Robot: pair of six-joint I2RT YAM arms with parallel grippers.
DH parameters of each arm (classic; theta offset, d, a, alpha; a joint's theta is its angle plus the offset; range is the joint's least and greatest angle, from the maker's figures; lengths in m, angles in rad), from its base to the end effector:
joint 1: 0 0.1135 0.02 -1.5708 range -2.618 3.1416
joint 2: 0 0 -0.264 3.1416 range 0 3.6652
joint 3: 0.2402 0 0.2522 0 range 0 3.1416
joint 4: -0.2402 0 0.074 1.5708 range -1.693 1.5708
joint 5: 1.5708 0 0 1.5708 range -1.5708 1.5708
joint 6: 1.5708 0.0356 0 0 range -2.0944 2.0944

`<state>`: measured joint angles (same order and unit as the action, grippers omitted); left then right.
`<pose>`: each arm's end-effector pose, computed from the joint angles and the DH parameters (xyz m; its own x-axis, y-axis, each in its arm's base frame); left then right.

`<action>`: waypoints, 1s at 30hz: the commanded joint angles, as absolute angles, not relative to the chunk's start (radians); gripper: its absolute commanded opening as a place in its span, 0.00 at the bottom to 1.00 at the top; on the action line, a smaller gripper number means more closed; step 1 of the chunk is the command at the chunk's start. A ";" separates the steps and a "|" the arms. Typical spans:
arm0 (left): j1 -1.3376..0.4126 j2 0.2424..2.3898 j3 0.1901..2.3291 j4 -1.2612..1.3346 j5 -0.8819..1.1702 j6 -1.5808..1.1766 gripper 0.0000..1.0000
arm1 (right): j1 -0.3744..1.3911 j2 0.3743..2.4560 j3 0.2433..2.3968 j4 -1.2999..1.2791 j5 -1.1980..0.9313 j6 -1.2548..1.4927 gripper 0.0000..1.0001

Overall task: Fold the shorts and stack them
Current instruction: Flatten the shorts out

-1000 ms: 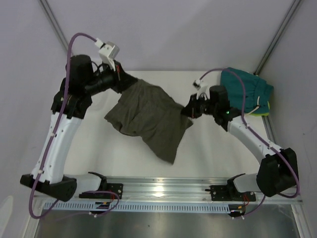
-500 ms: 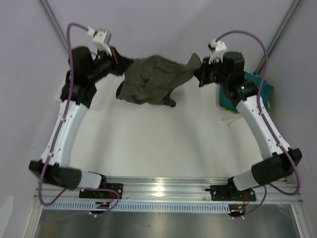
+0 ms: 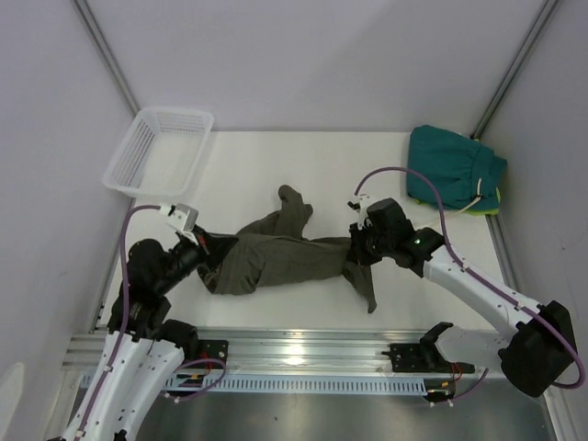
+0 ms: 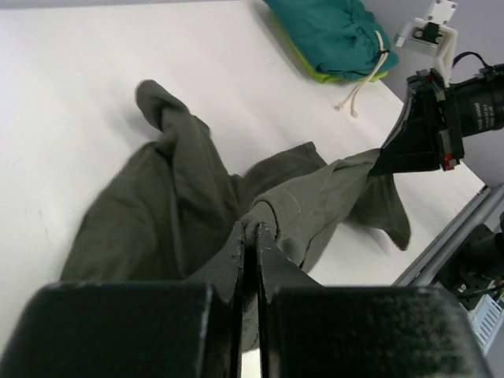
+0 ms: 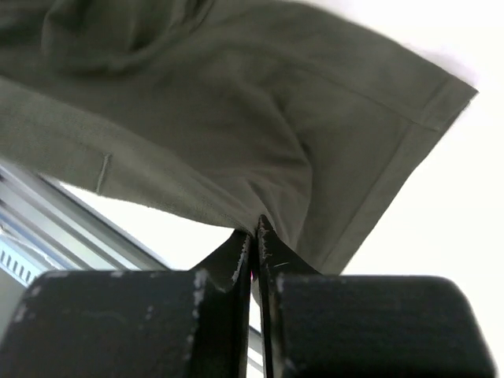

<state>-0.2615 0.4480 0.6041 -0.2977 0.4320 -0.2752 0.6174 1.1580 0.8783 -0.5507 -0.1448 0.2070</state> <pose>0.1120 -0.0454 0.3102 -0.3038 -0.1741 -0.9367 0.5742 0.7510 -0.3259 0.1925 0.1430 0.2647 -0.7231 -0.2640 -0.6383 -0.5146 0.8223 0.2429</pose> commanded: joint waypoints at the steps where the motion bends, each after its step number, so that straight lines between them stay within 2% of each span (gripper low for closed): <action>1: -0.259 0.396 0.586 -0.345 0.318 -0.281 0.00 | 0.682 1.176 0.873 -0.517 -0.103 0.213 0.04; 4: -0.259 0.400 0.595 -0.389 0.264 -0.279 0.00 | 0.735 1.248 0.873 -0.502 -0.150 0.210 0.11; 7: -0.259 0.435 0.621 -0.423 0.216 -0.293 0.00 | 0.762 1.279 0.855 -0.485 -0.181 0.242 0.36; 8: -0.259 0.449 0.632 -0.426 0.213 -0.291 0.00 | 0.771 1.278 0.848 -0.479 -0.190 0.253 0.52; 11: -0.259 0.495 0.663 -0.431 0.178 -0.276 0.00 | 0.784 1.258 0.809 -0.466 -0.207 0.273 0.61; 17: -0.258 0.541 0.726 -0.394 0.107 -0.215 0.00 | 0.802 1.209 0.723 -0.457 -0.198 0.278 0.63; 21: -0.253 0.621 0.770 -0.397 0.107 -0.181 0.00 | 0.891 1.201 0.721 -0.463 -0.134 0.302 0.63; 30: -0.239 0.675 0.796 -0.344 0.133 -0.163 0.00 | 1.084 1.238 0.724 -0.477 0.165 0.370 0.65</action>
<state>-0.2508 0.6800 0.7502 -0.4171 0.1314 -0.1894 1.0370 1.2255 0.7162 -0.4904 0.0158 0.3386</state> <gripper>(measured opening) 0.021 0.654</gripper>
